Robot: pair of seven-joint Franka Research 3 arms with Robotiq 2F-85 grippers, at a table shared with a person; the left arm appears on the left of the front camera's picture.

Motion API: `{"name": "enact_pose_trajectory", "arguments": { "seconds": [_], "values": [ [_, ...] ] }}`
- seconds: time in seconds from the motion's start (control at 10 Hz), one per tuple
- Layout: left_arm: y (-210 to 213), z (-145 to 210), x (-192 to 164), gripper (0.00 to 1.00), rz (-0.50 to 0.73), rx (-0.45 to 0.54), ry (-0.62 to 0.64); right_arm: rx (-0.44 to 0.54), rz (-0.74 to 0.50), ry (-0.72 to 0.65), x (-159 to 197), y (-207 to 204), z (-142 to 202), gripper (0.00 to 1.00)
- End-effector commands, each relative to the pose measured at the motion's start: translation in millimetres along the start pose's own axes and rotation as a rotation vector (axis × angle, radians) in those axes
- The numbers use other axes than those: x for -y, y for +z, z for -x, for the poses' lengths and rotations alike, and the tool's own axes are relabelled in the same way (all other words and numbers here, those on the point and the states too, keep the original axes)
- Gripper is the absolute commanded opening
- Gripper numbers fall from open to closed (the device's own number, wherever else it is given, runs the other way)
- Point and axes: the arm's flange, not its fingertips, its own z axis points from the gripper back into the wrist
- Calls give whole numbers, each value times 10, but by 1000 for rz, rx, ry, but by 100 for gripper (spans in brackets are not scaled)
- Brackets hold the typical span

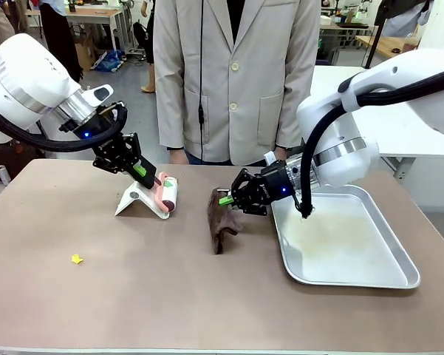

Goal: Clean the surface of the table.
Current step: Return the Lint Roller and towel to their original positions.

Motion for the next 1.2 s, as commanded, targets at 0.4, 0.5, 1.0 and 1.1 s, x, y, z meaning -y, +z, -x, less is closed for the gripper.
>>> {"name": "enact_pose_trajectory", "arguments": {
  "seconds": [0.4,0.5,1.0,1.1],
  "values": [
    [-80,-16,-136,19,39,-37,57,-11,22,-37,-59,-7,-78,12],
    [-74,-12,-147,19,41,-35,60,-11,29,-44,-61,-11,-85,12],
    [2,-14,-156,100,49,-29,62,-31,27,-85,-33,-18,-131,100],
    [39,-15,-160,100,55,-20,63,-33,28,-88,-31,-18,-135,100]
  ]
}}
